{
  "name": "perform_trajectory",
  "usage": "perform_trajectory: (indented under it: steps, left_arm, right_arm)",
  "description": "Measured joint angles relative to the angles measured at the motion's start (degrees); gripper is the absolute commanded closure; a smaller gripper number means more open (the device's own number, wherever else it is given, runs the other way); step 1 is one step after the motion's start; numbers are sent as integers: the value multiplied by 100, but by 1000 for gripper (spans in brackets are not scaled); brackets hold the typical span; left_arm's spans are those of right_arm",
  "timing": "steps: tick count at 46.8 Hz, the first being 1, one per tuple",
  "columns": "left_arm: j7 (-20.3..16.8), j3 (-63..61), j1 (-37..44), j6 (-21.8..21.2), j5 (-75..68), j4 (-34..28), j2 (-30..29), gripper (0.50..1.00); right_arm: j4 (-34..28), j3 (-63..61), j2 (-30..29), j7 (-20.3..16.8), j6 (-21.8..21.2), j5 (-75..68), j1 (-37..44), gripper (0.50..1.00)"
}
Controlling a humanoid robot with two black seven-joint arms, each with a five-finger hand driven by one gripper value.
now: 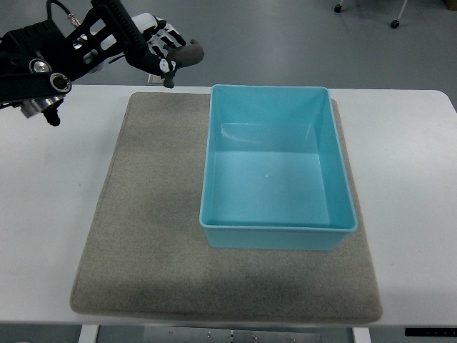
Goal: Place brown hippo in blue box with left hand
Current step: 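Lift the hippo with the left hand and carry it over the blue box, then lower the hippo into the blue box and open the left hand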
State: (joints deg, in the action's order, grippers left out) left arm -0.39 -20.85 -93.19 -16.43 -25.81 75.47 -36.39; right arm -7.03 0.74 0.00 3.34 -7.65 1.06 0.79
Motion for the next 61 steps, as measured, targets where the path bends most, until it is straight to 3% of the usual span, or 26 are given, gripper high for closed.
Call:
perform_trajectory:
  steps: [21,38,53,55,57,58,61]
  left_arm:
    - [-191,817,516,1031,-771,-321,1169,1000]
    - [-200,811,1044,1428,-1195,-911,1893,1000]
    - [-217,767,1246,1468,-1286,-1008,2153,997]
    - [-217,766,1280,1468,-1287,-1008,2161,916]
    - [-217,766,1303,1468,-1287,-1009,2162,781]
    - [-217,766,1311,1468,-1287,-1009,2162,740]
    - [-218,769,1333,1466,-1282,-1013,2162,720]
  right_arm:
    - [0,-1,0,0,0,0,0,564]
    - [0,-3,0,0,0,0,0,564]
    - [1,0,0,0,0,0,0,564]
    - [1,0,0,0,0,0,0,564]
    - [0,0,0,0,0,0,0,564]
    - [0,0,0,0,0,0,0,564]
    - [0,-2,0,0,0,0,0,564]
